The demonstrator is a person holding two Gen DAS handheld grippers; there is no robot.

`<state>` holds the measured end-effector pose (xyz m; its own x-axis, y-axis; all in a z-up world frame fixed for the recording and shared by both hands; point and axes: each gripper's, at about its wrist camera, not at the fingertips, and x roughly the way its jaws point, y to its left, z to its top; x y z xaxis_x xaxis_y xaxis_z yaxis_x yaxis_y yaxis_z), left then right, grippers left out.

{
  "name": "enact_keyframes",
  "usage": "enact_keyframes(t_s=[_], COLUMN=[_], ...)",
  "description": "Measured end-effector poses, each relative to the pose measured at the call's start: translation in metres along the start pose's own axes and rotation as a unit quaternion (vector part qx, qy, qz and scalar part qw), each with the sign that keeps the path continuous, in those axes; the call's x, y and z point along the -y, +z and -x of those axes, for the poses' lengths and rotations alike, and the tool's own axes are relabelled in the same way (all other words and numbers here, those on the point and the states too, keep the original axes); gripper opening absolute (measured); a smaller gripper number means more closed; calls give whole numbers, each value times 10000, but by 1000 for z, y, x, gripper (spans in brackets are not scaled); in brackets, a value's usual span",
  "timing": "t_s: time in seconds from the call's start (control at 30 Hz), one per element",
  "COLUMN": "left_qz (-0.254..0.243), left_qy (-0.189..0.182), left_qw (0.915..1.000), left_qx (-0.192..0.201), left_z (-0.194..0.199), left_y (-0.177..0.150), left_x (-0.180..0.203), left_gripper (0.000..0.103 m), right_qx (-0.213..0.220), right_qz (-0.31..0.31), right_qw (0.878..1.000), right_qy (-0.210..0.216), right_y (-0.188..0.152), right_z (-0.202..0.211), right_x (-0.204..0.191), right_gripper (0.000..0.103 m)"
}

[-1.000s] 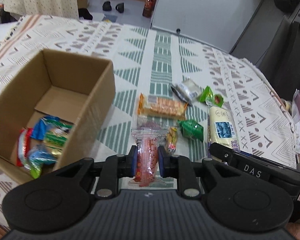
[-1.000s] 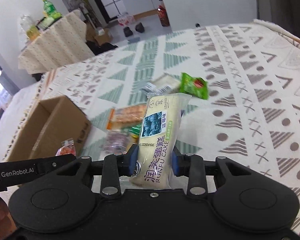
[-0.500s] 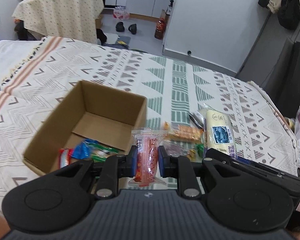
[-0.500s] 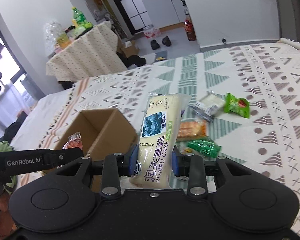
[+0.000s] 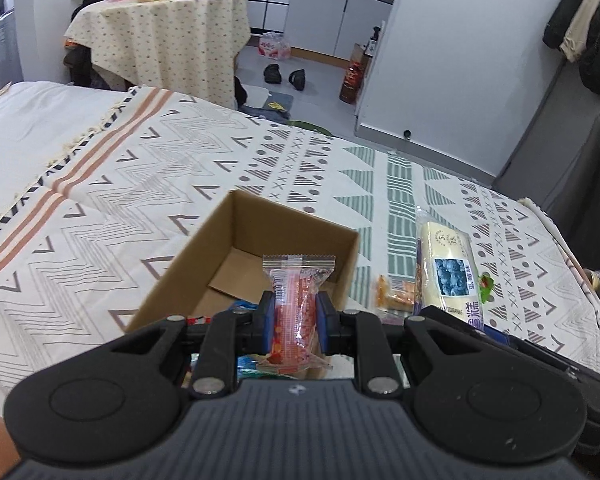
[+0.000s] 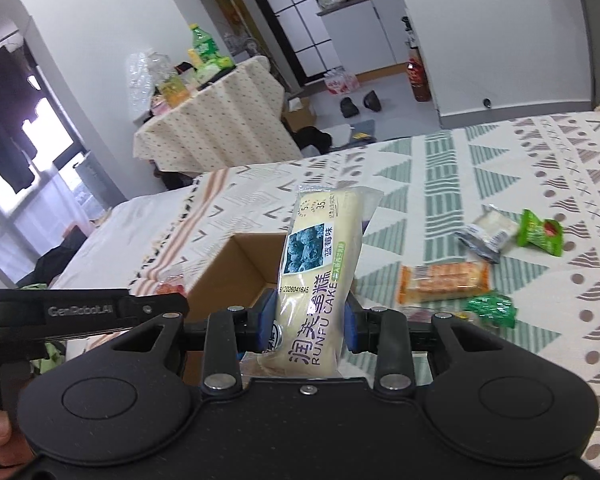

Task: Organize snacks
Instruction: 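Carry both packets over the cardboard box and open both grippers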

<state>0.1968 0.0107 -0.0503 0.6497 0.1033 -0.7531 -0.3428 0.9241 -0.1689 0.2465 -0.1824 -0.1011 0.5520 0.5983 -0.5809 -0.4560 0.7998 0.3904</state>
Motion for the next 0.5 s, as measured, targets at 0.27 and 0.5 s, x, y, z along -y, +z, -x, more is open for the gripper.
enact_keyframes(t_s=[0.27,0.5], left_qz=[148,256], left_qy=[54,-17], left_qw=[9999,9997], left_qx=[-23,20], left_z=[2,1], left_y=[4,11], left_x=[-24,-40], left_gripper=[20,24], right_qx=[11,-18], right_qz=[82,191], right_qw=[9999,9997], right_qy=[93,145], right_y=[-6,-11], right_z=[-10,-22], right_x=[-20,-37], right_gripper=[34,34])
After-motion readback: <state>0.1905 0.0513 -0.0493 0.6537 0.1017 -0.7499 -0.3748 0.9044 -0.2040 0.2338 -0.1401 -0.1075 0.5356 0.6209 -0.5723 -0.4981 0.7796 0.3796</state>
